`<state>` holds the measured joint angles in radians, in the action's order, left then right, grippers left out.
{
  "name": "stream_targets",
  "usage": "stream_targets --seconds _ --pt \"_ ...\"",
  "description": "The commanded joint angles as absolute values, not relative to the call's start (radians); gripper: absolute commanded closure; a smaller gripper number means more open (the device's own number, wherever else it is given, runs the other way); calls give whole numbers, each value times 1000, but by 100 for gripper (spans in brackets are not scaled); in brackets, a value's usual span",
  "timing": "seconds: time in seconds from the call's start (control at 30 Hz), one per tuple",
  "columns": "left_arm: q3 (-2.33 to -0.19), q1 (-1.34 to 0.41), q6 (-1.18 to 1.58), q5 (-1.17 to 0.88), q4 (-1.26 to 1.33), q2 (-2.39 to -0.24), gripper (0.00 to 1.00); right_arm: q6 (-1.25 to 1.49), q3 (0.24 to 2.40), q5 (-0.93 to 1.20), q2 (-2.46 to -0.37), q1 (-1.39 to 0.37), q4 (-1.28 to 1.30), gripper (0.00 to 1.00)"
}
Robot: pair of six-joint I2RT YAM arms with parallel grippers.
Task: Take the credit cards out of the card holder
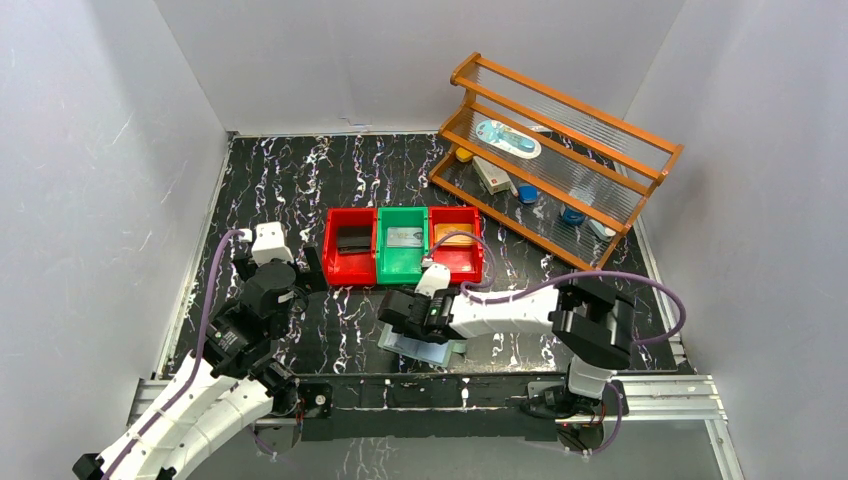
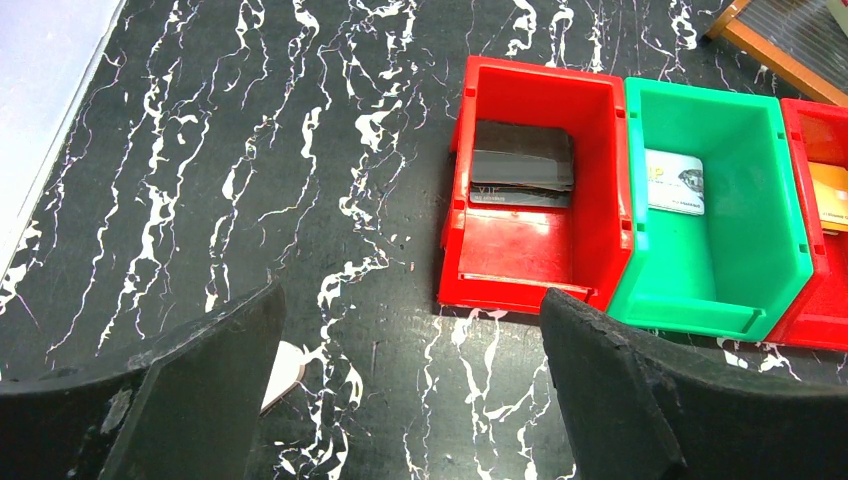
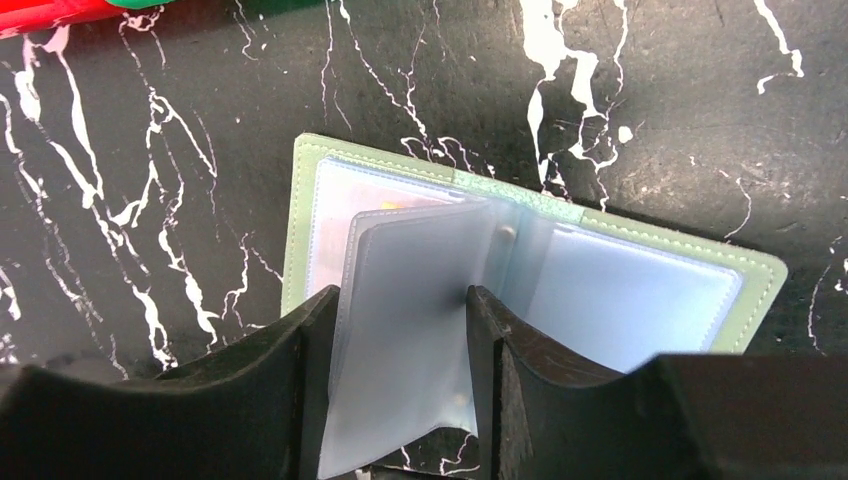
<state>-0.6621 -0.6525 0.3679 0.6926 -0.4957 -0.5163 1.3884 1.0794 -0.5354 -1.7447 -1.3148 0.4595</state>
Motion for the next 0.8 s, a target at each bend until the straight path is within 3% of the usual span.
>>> stream_targets --seconds 0.0,0.77 --pt "-660 -652 374 711 -497 -520 2 1395 1016 -526 -1658 -1321 349 45" --pt "-658 -652 373 708 -495 -520 2 1420 885 -533 -1518 -1319 314 52"
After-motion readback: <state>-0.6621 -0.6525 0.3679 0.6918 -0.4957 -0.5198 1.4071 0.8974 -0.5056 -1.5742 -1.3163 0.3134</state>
